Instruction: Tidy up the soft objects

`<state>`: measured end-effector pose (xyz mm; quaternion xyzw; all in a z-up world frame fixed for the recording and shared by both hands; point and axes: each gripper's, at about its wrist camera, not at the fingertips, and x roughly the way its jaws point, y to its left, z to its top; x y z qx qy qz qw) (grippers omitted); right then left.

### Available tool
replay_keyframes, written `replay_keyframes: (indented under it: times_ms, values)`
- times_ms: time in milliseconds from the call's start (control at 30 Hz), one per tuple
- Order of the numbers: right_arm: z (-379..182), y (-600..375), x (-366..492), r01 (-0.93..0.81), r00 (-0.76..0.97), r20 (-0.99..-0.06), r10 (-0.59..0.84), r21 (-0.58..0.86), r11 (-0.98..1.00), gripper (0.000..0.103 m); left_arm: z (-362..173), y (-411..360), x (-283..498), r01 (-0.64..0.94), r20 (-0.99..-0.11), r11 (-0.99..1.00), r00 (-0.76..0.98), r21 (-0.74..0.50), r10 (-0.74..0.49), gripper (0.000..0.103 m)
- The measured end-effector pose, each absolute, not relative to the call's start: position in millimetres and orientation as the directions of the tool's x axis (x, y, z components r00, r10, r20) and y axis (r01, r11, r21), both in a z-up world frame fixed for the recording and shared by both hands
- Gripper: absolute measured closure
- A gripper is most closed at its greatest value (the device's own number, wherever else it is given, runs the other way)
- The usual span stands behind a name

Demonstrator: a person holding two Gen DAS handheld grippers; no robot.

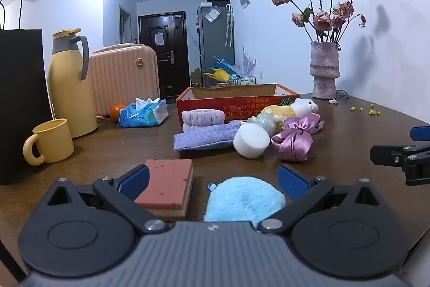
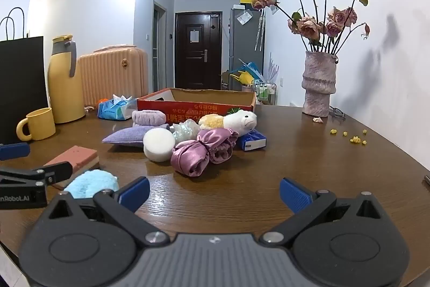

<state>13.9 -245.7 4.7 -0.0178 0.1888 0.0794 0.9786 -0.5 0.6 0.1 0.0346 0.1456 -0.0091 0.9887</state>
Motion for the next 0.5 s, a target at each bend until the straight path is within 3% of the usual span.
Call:
replay_keyframes:
  times_ms: [100,500]
  values:
    - [5.1,-245.7,14.0,-0.161,0.913,-0.382,0.144,-0.014,0.987,0.000,0.5,2.1,2.1,0.025,-0.326,0.998,0.945,0.058,-0.005,0.000]
    - [5.1,-245.2,14.3,-0.161,0.912,-0.384,0.145,-0.011,0.987,0.000,-0.7,-3.2,-1.6,0.025,-0.311,0.997,0.950,0.067,-0.003,0.000]
